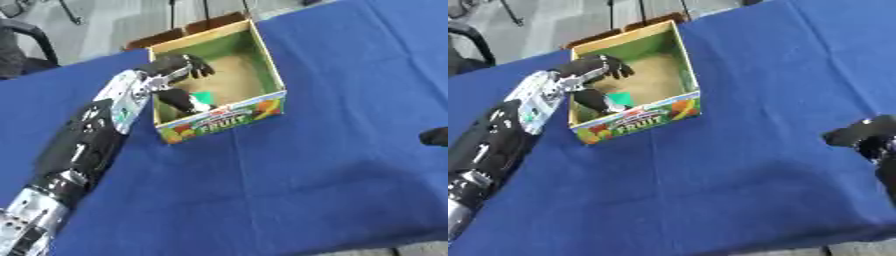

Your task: Pick up objects on the table and place them in the box.

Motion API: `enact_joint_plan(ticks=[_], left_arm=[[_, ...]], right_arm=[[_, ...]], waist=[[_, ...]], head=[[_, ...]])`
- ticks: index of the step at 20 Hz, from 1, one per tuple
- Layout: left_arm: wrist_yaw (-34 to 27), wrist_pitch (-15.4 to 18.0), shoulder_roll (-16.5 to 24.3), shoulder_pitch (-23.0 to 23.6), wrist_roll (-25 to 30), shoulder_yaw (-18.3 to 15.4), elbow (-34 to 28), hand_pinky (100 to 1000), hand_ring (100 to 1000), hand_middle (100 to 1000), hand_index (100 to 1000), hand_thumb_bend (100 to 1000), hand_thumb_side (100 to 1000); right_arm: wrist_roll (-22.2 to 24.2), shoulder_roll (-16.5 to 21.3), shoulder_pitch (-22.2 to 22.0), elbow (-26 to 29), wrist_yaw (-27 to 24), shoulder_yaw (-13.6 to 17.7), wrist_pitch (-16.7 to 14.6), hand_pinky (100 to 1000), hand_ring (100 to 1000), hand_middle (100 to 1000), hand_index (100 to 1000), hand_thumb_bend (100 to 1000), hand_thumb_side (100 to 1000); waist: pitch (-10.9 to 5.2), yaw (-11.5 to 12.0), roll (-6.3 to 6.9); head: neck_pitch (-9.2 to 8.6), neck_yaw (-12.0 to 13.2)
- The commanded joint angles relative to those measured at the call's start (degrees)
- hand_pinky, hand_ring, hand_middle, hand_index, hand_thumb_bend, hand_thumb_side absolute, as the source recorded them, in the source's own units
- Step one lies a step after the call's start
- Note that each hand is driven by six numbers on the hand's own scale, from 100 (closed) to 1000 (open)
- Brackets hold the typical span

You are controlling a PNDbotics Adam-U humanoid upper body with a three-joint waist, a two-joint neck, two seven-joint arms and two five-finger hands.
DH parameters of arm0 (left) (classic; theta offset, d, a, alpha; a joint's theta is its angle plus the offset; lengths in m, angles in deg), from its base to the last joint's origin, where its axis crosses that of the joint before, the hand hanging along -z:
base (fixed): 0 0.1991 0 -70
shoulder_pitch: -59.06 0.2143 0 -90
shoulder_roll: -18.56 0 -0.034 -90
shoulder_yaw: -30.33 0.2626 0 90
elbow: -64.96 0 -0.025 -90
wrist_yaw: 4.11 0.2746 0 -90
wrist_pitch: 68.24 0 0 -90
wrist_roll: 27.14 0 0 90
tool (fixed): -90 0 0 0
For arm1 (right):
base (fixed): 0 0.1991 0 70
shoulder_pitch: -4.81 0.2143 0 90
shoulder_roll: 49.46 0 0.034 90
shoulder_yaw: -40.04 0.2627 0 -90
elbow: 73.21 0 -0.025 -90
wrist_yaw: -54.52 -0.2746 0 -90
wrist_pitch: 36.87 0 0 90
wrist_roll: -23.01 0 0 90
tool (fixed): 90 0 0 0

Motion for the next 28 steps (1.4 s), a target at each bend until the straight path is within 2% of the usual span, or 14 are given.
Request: enact_joint_plan(ticks=[1,2,3,7,12,17,22,28], left_arm=[[-3.02,-0.22,1.94,-0.39,-4.27,-1.64,-4.59,794,760,767,884,1000,773],[-4.85,-0.7,2.38,-0.18,-6.06,-2.21,-6.32,786,751,768,876,919,1000],[-7.24,-1.27,2.93,0.04,-7.79,-2.75,-8.35,781,746,755,872,1000,732],[-18.84,-4.15,6.73,2.52,-12.26,-4.96,-19.85,755,712,722,847,972,646],[-32.77,-9.08,9.96,11.41,-14.85,-9.16,-34.24,725,684,696,836,913,646],[-44.47,-10.87,8.16,24.23,-16.4,-12.83,-42.74,691,651,665,829,822,700],[-47.06,-11.62,4.75,32.21,-16.78,-15.2,-45.94,687,648,663,830,772,717],[-47.19,-11.93,1.88,34.97,-17.09,-15.98,-47.26,685,644,660,829,761,720]], right_arm=[[-0.16,0.81,0.22,0.83,-0.18,0.48,-0.11,750,689,513,547,100,889],[-0.22,0.77,0.12,0.82,-0.18,0.55,-0.13,750,689,513,547,100,878],[-0.29,0.72,0.03,0.81,-0.19,0.62,-0.15,750,689,513,547,100,887],[-0.6,0.56,-0.4,0.75,-0.26,0.97,-0.2,750,689,513,547,100,886],[-1.08,0.36,-0.91,0.75,-0.19,1.49,-0.36,750,689,514,547,100,884],[-1.47,0.27,-0.89,0.79,-0.29,1.89,-0.44,750,689,514,548,100,882],[-1.65,0.16,-0.99,0.78,-0.26,2.08,-0.45,751,689,514,548,100,882],[-1.64,0.18,-1.06,0.74,-0.24,2.1,-0.44,751,689,514,548,100,883]], waist=[[-1.27,0.48,-1.19],[-1.33,0.74,-1.34],[-1.4,1.06,-1.5],[-1.59,2.73,-2.14],[-1.43,5.6,-2.99],[-1.3,7.19,-3.24],[-1.21,8.13,-3.41],[-1.07,9.07,-3.56]], head=[[-0.33,-0.42],[-0.32,-0.54],[-0.25,-0.68],[-0.05,-1.68],[-0.01,-3.23],[-0.2,-4.19],[0.16,-4.36],[0.37,-4.22]])
